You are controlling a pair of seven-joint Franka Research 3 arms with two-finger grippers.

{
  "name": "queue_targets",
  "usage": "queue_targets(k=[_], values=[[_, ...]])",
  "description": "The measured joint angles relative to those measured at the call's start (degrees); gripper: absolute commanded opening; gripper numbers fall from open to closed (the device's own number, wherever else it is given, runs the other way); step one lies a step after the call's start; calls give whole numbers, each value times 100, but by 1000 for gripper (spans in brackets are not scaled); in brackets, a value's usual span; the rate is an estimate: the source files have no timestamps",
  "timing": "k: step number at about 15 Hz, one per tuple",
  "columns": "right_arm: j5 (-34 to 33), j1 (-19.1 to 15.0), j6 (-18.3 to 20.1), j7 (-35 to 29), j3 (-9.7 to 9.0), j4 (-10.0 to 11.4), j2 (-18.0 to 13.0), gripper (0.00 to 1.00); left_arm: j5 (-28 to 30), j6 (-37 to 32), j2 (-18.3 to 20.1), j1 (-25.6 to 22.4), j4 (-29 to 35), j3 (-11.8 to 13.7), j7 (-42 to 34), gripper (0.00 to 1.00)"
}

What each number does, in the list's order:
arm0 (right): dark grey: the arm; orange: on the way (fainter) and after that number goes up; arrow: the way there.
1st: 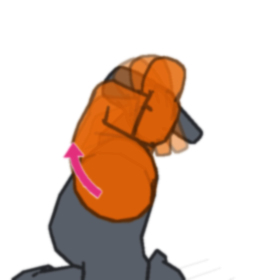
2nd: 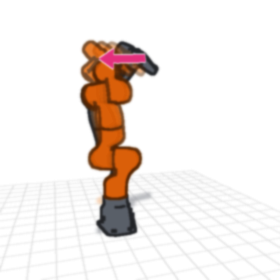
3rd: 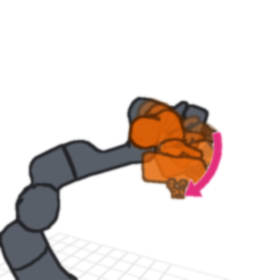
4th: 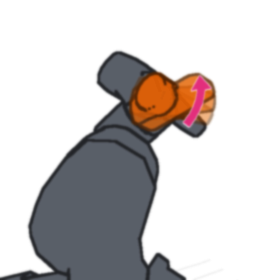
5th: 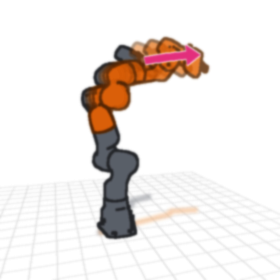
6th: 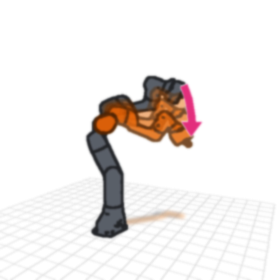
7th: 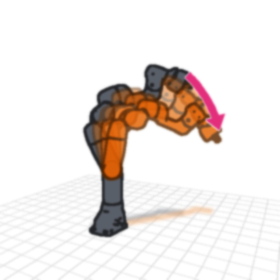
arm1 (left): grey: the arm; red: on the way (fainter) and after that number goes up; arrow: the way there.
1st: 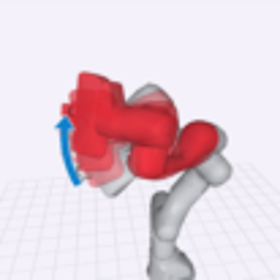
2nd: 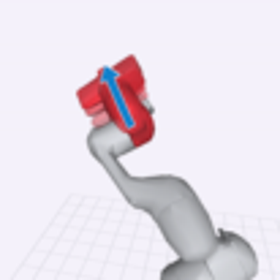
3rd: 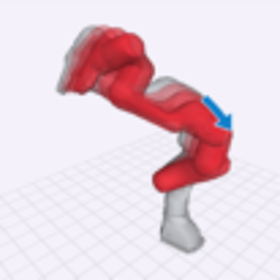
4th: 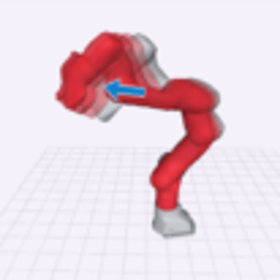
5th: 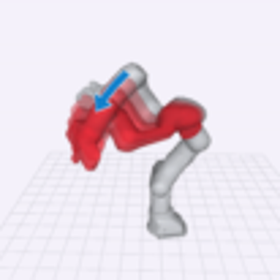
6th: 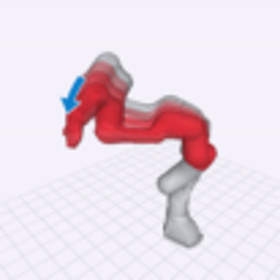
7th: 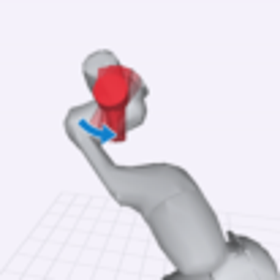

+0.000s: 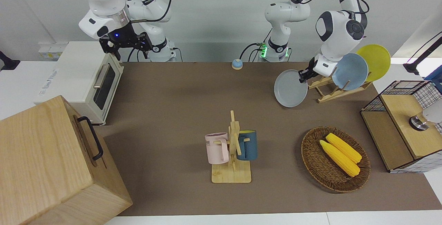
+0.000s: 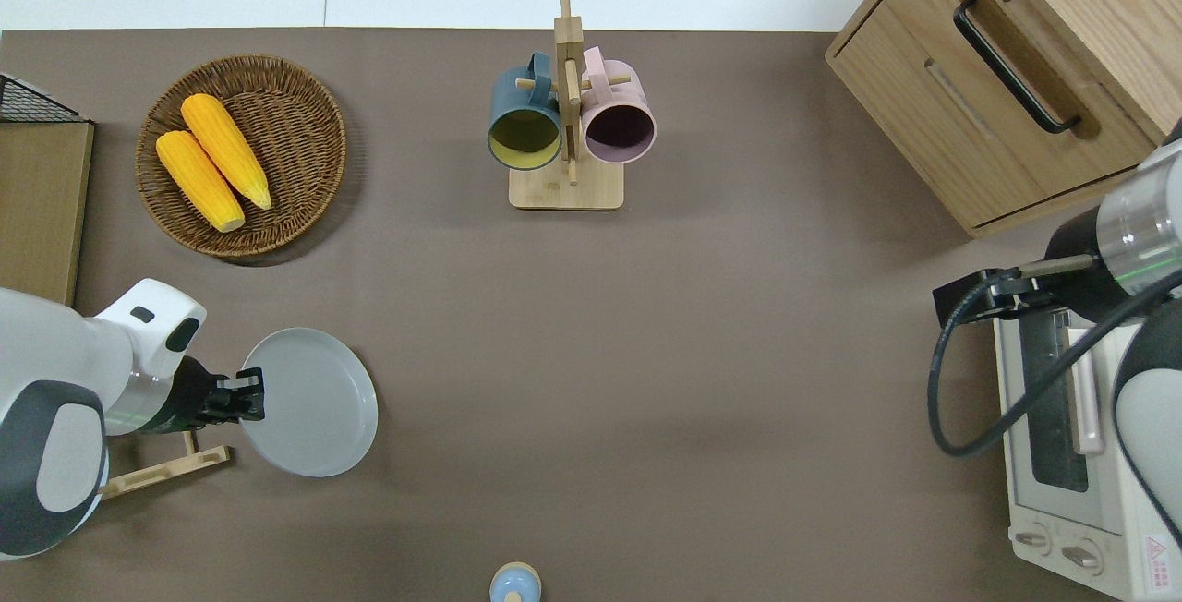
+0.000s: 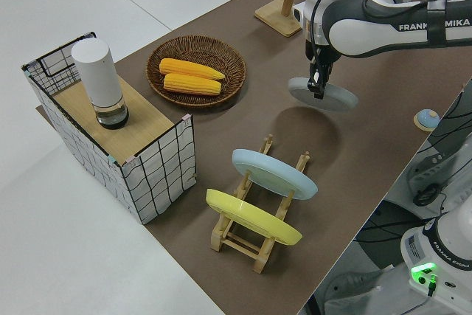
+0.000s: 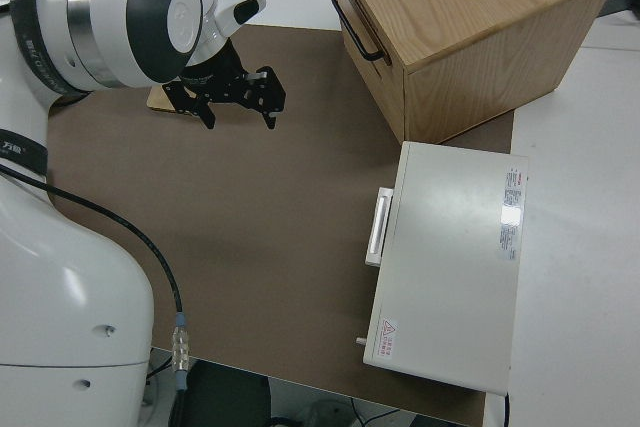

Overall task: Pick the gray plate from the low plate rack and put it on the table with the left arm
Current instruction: 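Lower the gray plate flat onto the table beside the rack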

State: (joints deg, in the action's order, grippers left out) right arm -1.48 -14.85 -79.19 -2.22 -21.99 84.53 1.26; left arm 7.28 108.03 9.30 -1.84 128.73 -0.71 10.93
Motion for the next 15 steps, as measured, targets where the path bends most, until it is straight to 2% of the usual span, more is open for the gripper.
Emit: queue_targets(k=[3, 4, 6, 7, 8, 10, 13, 15], values=[[0, 0, 0, 0, 0, 0, 0, 983, 2, 57, -30, 0, 39, -22, 3, 85], [0, 0, 0, 0, 0, 0, 0, 983, 2, 71, -32, 0, 52, -28, 5, 176], [0, 0, 0, 0, 0, 0, 0, 983, 3, 83, -32, 0, 57, -30, 8, 498], [0, 0, 0, 0, 0, 0, 0, 983, 5, 85, -32, 0, 57, -32, 8, 553], [0, 0, 0, 0, 0, 0, 0, 983, 5, 89, -32, 0, 57, -33, 8, 701], [0, 0, 0, 0, 0, 0, 0, 983, 6, 93, -32, 0, 57, -33, 8, 788], [0, 0, 0, 0, 0, 0, 0, 983, 8, 102, -32, 0, 57, -34, 9, 840], [0, 0, 0, 0, 0, 0, 0, 983, 10, 104, -32, 0, 57, -35, 9, 953]])
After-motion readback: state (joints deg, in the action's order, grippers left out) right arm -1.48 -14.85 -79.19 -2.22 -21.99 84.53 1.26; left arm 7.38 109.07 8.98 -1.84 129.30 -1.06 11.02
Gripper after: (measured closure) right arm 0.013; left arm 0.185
